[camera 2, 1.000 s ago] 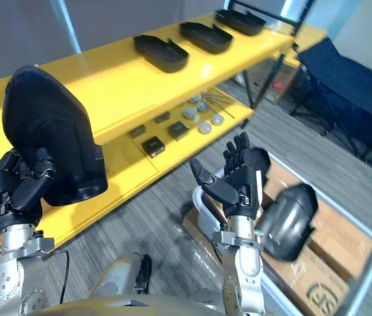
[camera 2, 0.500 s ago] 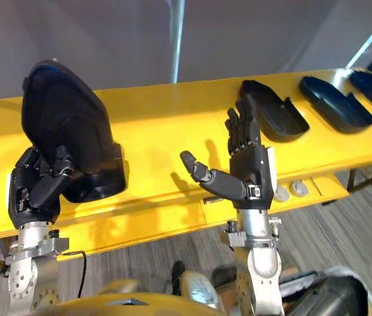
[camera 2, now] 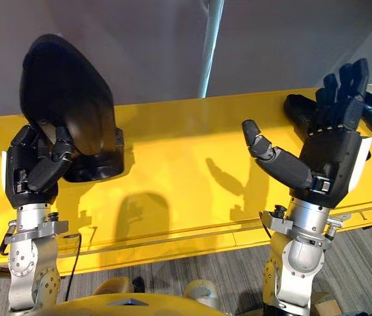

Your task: Walk over and take three plastic housings, then place them on the shelf

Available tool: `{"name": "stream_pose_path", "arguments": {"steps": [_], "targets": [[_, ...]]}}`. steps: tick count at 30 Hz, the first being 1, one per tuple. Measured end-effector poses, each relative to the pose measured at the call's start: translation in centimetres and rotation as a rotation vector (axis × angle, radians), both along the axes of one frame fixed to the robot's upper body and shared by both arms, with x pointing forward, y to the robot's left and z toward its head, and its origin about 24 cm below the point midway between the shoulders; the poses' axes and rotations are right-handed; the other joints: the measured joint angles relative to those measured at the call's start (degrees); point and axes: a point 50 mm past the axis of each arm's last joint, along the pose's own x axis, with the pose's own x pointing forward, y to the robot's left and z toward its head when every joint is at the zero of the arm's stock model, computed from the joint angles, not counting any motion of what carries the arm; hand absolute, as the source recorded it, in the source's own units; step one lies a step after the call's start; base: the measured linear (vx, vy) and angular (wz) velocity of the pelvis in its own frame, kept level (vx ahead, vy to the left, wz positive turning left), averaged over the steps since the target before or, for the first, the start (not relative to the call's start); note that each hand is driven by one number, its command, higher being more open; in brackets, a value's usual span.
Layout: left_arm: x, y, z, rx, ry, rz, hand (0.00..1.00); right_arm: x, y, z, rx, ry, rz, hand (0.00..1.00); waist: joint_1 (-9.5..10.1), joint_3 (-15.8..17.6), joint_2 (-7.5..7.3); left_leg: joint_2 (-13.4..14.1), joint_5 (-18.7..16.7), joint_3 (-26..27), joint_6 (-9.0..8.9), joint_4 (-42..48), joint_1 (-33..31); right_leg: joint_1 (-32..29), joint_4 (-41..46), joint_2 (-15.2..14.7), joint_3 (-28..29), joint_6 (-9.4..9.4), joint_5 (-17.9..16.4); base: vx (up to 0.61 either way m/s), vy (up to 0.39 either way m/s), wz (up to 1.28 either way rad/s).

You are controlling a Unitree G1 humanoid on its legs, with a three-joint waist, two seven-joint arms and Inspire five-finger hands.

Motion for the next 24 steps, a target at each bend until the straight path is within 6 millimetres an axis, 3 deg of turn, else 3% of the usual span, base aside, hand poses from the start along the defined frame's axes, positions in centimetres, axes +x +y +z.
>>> {"name": "stream_pose_path", "arguments": {"steps": [5,9,11,12,14,15,16,18,19,20,24], "targets": [[-0.7,-1.0,0.6,0.05,-0.028,-0.099,0.0,-1.1,0.7,-2.6,0.111,0.12,-0.02,1.0,-1.09,0.01,0.27,0.17,0.71,2.29,0.23,-2.77,0.76,-1.11,-1.12,0.24,2.3,-0.5,1.58,-0.02,0.028,-0.23],[-0.7,-0.8,1.3,0.074,-0.059,-0.11,0.0,-0.6,1.3,-2.4,0.117,0.108,0.01,1.0,-1.11,0.18,1.02,1.1,0.29,3.29,1.23,-0.74,-0.64,-5.55,5.34,0.4,2.36,-0.53,2.21,-0.08,0.05,-0.1],[-0.6,-0.5,1.3,0.071,-0.057,-0.092,0.0,0.0,1.9,-2.1,0.101,0.094,0.035,1.0,-0.94,0.69,1.68,2.32,0.66,3.7,1.72,-0.12,-1.44,-8.02,11.34,0.47,3.54,-3.8,0.52,-0.1,0.033,-0.02],[-0.6,-0.3,1.3,0.069,-0.047,-0.083,0.0,0.1,2.1,-1.9,0.081,0.094,0.038,1.0,-1.0,0.7,1.64,2.81,0.54,2.85,1.49,1.82,-2.87,-8.15,15.43,-0.13,3.84,-3.83,-0.45,-0.06,-0.016,0.27],[-0.6,0.2,1.4,0.075,-0.047,-0.07,0.0,0.3,2.2,-1.7,0.061,0.087,0.035,1.0,-0.47,0.66,1.3,4.03,-0.09,1.15,0.44,5.72,-6.15,-6.7,15.2,-0.2,4.33,-2.2,-1.02,-0.07,-0.104,0.31],[-0.7,0.6,1.4,0.057,-0.046,-0.06,0.0,0.6,2.3,-1.4,0.053,0.074,0.041,1.0,-0.04,0.88,0.36,4.29,-0.22,0.29,-0.26,7.91,-8.49,-4.71,11.04,-0.62,3.56,1.52,-1.76,-0.13,-0.228,0.15],[-0.7,0.8,1.4,0.038,-0.044,-0.051,0.0,0.8,2.4,-1.2,0.048,0.062,0.05,1.0,0.69,1.26,-0.45,4.55,-0.2,0.19,-1.05,8.95,-9.52,-3.44,7.96,-0.55,2.81,3.23,-3.16,-0.22,-0.311,-0.06],[-1.0,1.2,0.8,-0.013,-0.009,-0.013,0.0,1.2,2.5,-0.7,0.029,0.042,0.075,1.0,1.34,1.92,-0.09,6.22,0.18,-0.04,-2.71,10.06,-10.79,-2.3,4.8,1.07,1.49,2.62,-5.27,-0.2,-0.267,-0.13],[-1.3,1.1,0.1,-0.053,0.023,0.005,0.0,1.2,2.4,-0.7,0.037,0.041,0.092,1.0,0.83,2.29,1.26,7.78,0.76,-1.39,-3.6,9.88,-10.9,-2.07,5.03,2.79,0.71,1.73,-5.23,-0.21,-0.216,0.16],[-1.5,0.7,-0.3,-0.078,0.046,-0.003,0.0,1.0,2.1,-0.9,0.049,0.054,0.091,1.0,0.26,2.24,1.66,8.72,1.46,-2.28,-4.06,9.15,-10.72,-2.38,5.77,4.09,-0.13,0.48,-5.75,-0.2,-0.199,0.19],[-1.9,0.5,-0.7,-0.08,0.068,-0.019,0.0,0.9,1.9,-1.1,0.085,0.058,0.123,1.0,0.21,2.27,1.1,8.71,2.81,-2.88,-4.66,4.25,-8.03,-4.62,9.25,5.16,0.81,-2.5,-7.58,-0.14,-0.156,-0.13]]}}
